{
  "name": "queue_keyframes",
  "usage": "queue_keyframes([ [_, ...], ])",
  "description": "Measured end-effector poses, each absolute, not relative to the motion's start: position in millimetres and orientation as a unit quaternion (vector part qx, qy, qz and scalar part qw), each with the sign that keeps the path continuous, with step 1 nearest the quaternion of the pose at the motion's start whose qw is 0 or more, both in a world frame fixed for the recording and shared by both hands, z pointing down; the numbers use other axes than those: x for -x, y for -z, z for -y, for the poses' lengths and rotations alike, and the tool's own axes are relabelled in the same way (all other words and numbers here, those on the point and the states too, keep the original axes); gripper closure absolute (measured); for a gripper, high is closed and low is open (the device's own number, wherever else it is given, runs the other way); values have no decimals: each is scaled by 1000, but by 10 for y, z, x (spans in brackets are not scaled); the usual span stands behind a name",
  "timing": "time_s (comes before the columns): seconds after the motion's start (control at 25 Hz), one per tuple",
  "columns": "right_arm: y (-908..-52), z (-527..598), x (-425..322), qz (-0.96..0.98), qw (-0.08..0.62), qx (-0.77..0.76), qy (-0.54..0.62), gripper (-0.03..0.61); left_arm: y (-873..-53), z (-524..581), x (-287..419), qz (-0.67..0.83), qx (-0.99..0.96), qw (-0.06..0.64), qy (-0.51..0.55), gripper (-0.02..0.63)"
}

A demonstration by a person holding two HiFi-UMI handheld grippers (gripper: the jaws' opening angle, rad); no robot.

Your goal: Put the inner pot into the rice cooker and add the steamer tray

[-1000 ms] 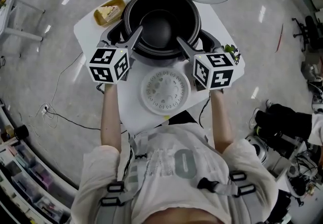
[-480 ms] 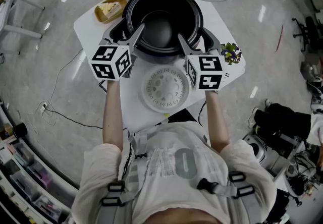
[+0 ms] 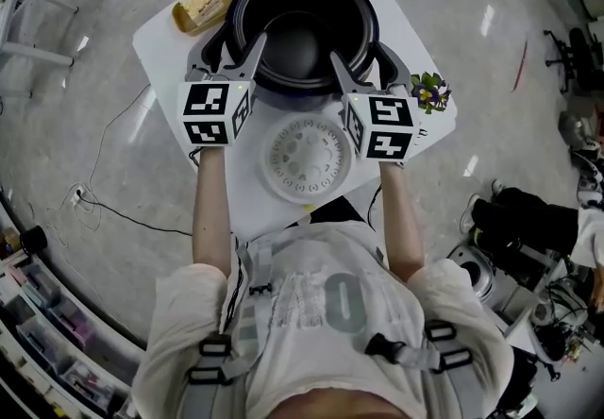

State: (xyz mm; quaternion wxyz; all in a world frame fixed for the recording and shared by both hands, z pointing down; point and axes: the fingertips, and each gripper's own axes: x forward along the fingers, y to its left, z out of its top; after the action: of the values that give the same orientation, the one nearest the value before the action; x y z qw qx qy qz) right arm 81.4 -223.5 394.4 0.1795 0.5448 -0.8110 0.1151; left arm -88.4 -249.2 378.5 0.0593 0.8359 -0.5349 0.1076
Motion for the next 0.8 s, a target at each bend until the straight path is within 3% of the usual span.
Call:
queue_keyframes([
  [0.48,-3729,2136,-828,822,167,-536,-96,267,-3597,2366,914,531,-841,70,-76,364],
  [0.8,-3814,1347,-1031,808,144,-557,-126,285,-3774,1754,936,519,-848,69,-87,364],
])
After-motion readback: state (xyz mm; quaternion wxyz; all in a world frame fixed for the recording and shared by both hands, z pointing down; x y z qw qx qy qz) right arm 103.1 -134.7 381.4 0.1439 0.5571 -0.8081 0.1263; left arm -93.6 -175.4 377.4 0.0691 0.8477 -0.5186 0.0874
